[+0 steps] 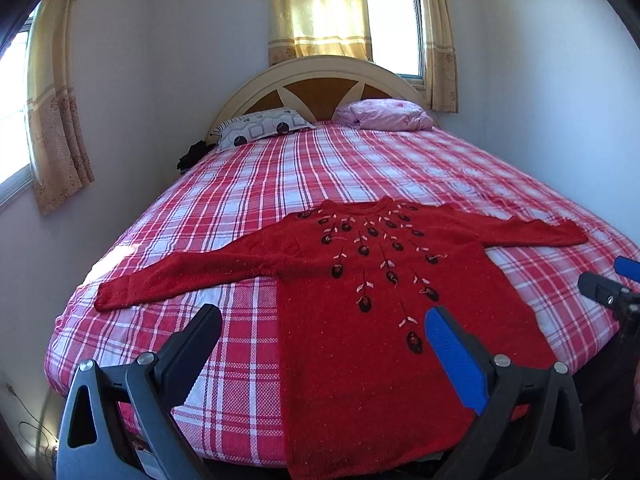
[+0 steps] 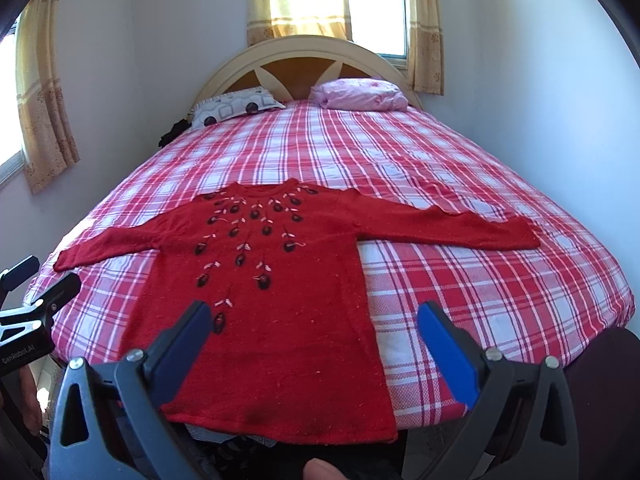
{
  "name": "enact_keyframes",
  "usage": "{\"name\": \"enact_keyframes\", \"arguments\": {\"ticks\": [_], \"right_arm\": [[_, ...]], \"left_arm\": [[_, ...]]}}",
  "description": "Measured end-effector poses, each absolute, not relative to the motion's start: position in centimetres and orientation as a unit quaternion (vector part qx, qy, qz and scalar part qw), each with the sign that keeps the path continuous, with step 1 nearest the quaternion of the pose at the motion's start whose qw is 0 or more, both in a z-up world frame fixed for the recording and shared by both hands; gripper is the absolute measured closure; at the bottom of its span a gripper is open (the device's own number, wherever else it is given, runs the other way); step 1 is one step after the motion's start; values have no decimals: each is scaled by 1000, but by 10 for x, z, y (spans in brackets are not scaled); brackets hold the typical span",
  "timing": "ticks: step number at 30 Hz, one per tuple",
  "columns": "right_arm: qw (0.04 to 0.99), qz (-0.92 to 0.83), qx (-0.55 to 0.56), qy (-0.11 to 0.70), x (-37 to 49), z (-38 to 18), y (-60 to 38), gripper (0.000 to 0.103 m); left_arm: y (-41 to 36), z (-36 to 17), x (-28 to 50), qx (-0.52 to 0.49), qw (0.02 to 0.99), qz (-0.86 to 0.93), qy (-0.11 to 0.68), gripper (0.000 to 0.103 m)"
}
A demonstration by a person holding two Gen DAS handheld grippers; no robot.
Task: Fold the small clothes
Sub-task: 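Move the right tool toward the sweater sleeve beside it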
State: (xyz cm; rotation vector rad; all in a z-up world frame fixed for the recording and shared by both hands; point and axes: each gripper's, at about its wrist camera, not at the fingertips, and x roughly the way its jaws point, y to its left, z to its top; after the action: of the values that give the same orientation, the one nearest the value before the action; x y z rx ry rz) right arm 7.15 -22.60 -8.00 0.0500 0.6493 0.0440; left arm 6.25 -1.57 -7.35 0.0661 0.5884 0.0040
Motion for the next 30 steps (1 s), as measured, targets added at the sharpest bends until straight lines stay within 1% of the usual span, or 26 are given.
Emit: {"name": "enact_keyframes", "arguments": {"ticks": [11, 15, 16, 20, 22, 25, 30], "right_arm": [[934, -16, 65, 351, 124, -132, -274, 0], [930, -33, 81, 357, 141, -146, -299, 8], [929, -42, 86, 358, 147, -150, -309, 11], [924, -69, 108, 361, 166, -160, -345, 17], [920, -81, 116, 365, 178, -164, -366, 25], [915, -109, 136, 365, 194, -169, -409, 30], [900, -165, 196, 352, 210, -171, -486, 35]], "left_arm": [[-12, -118, 131, 52, 943, 15, 327, 1], [-11, -126, 155, 56, 941, 19, 332, 1], [-11, -128, 160, 56, 941, 19, 333, 1], [-13, -136, 182, 60, 939, 20, 338, 1], [-13, -141, 193, 61, 939, 21, 338, 1], [-11, -147, 207, 65, 939, 26, 337, 1], [2, -158, 232, 60, 935, 45, 347, 1]]}}
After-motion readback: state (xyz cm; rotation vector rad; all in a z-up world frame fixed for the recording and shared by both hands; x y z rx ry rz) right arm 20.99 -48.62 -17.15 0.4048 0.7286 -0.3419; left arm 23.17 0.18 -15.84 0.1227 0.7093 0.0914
